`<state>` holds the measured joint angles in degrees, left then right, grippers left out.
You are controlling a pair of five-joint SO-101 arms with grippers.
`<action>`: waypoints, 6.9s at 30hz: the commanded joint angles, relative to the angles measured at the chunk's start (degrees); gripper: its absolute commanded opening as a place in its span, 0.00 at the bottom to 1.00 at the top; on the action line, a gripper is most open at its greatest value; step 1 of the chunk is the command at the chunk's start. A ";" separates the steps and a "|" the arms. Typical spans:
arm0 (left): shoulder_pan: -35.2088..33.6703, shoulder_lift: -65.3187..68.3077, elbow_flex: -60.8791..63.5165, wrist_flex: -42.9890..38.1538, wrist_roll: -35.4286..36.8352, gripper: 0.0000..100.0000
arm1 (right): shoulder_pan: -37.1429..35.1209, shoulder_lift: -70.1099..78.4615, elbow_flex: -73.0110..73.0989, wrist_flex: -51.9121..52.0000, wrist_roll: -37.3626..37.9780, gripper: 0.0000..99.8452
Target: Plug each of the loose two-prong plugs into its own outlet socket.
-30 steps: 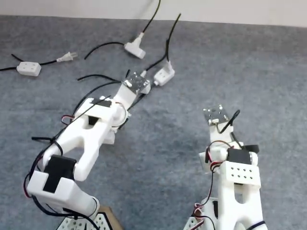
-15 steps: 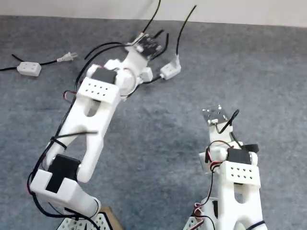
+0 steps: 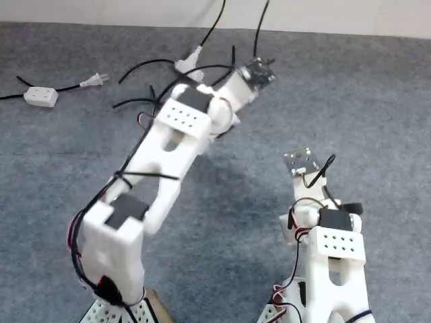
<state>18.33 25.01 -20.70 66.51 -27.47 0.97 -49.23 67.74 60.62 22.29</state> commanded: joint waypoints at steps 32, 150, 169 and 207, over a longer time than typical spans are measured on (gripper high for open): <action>-49.45 40.04 -56.84 2.73 -5.89 0.24 | -3.65 -0.84 0.48 0.92 4.22 0.55; -51.56 62.37 -54.29 -38.42 -6.42 0.19 | -9.89 -0.84 3.47 1.27 7.12 0.55; -45.05 57.01 -74.77 -8.09 -0.62 0.19 | -9.98 -0.84 3.56 1.27 7.21 0.55; -44.53 55.69 -57.36 -14.59 -3.25 0.19 | -12.44 -0.66 3.38 3.38 7.82 0.55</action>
<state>-31.60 83.47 -74.68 35.74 -31.43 -10.99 -49.23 71.69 61.58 28.70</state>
